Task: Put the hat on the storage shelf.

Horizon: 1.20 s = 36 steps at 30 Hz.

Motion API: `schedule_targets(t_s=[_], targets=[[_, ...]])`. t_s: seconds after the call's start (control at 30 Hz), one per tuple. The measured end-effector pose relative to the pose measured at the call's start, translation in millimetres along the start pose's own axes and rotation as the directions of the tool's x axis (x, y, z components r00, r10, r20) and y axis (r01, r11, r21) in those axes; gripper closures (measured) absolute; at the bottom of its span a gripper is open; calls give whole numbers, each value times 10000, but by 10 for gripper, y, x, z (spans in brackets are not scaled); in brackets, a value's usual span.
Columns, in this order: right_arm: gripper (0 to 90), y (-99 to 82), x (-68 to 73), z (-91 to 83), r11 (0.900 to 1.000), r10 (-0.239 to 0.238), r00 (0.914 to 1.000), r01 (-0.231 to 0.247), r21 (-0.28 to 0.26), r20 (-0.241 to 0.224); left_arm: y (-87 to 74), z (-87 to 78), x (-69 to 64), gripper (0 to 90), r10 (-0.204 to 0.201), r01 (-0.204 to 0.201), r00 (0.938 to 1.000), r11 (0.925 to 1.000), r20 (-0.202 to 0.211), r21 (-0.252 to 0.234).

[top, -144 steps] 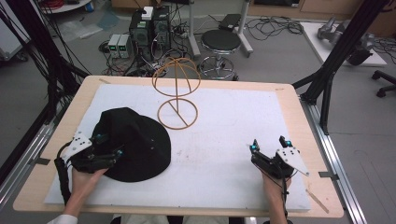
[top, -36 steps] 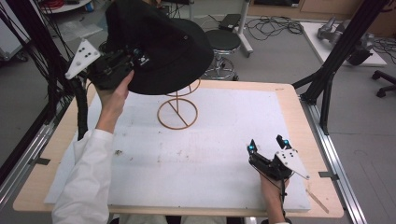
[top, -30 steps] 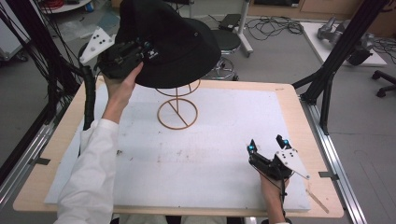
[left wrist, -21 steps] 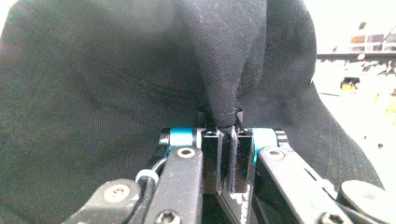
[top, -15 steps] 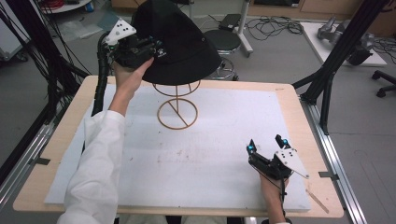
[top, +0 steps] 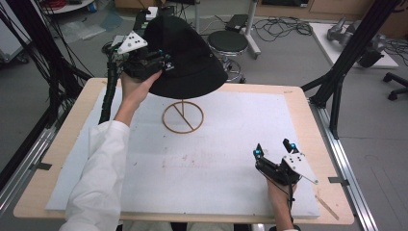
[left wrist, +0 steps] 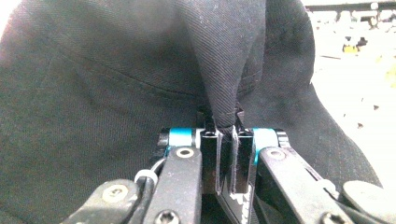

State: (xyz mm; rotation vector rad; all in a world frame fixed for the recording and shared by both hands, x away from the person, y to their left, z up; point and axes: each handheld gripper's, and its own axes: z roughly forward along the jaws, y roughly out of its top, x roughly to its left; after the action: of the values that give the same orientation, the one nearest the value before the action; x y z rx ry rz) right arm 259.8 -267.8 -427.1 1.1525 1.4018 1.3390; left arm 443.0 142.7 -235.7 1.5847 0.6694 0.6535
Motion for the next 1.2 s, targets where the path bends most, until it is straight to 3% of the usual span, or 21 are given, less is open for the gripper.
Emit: schedule_targets(t_s=[0.23,0.43,0.8,0.97,1.2], targets=[[71,-4,5,6,10000,32,10000,-31,52,-41,-189,45,-84,845,-172,169,9998,9984,44,534],[71,0,14,1,10000,46,10000,-46,4,-41,-274,26,-96,840,-426,423,9991,9983,61,389],[71,-1,10,9,10000,7,10000,-7,2,-44,-287,21,-98,821,-515,510,9986,9978,116,429],[71,4,8,2,9999,-26,10000,26,-103,-13,-288,28,-106,753,-585,577,9980,9978,238,315],[71,5,8,0,9999,94,10000,-94,-112,4,-273,14,-124,581,-526,524,9986,9984,71,229]])
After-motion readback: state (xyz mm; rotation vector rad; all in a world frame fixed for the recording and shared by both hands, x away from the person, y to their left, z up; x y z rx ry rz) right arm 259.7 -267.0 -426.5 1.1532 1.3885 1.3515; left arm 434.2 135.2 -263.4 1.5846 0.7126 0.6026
